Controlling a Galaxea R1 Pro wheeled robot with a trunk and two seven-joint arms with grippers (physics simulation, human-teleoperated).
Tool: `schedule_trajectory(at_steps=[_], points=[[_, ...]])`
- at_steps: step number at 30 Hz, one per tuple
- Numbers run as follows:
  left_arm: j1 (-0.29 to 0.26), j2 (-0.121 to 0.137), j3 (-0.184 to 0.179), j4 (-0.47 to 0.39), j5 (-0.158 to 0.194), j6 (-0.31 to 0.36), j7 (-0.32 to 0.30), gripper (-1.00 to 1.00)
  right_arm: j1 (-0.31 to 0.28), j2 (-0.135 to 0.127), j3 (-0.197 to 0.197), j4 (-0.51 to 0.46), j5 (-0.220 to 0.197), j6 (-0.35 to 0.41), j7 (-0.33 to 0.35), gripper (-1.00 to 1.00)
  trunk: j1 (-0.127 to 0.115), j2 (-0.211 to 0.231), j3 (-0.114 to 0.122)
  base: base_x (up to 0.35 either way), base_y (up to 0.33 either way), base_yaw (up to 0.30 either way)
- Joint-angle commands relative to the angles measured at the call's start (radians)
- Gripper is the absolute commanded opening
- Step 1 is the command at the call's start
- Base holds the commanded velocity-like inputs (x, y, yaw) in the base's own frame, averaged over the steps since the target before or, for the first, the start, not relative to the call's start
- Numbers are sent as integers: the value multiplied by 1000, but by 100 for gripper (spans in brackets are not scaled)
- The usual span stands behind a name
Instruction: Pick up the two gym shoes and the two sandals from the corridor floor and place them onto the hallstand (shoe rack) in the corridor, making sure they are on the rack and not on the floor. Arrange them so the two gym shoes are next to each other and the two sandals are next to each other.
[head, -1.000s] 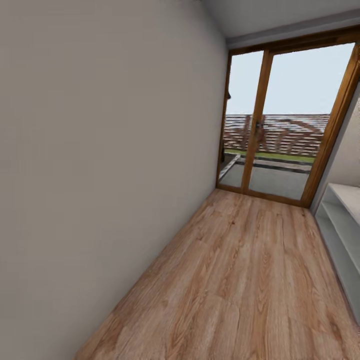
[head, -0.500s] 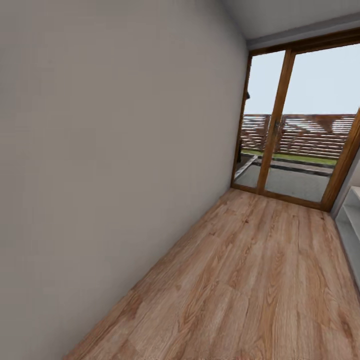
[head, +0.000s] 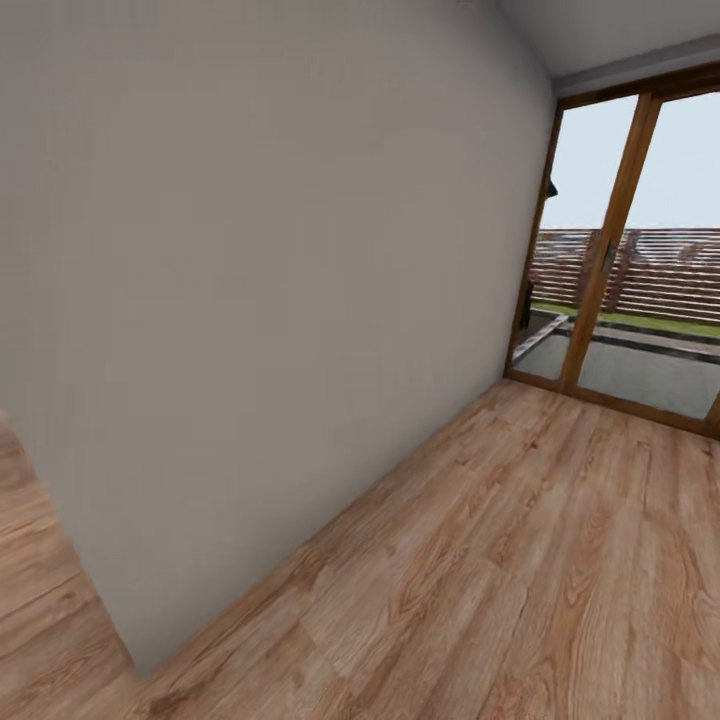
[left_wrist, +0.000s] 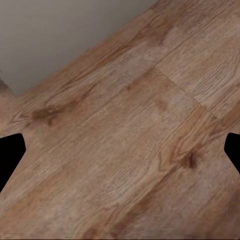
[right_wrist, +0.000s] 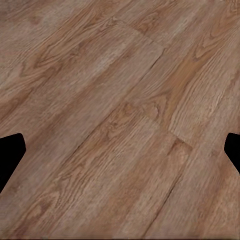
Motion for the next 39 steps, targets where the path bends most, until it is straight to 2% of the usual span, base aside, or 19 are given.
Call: schedule_trajectory(at_steps=[1, 13, 39], points=[[-1, 0, 4, 1, -1, -3, -1, 100, 0, 0, -1, 0, -1, -3, 0, 100, -1, -1, -1, -337, 38, 278], [-1, 2, 6, 2, 9, -3, -1, 100, 0, 0, -1, 1, -1, -3, 0, 100, -1, -1, -1, -248, 154, 278], [-1, 3, 12, 3, 11, -5, -1, 100, 0, 0, 0, 2, 1, -3, 0, 100, -1, -1, -1, -12, 281, 278]])
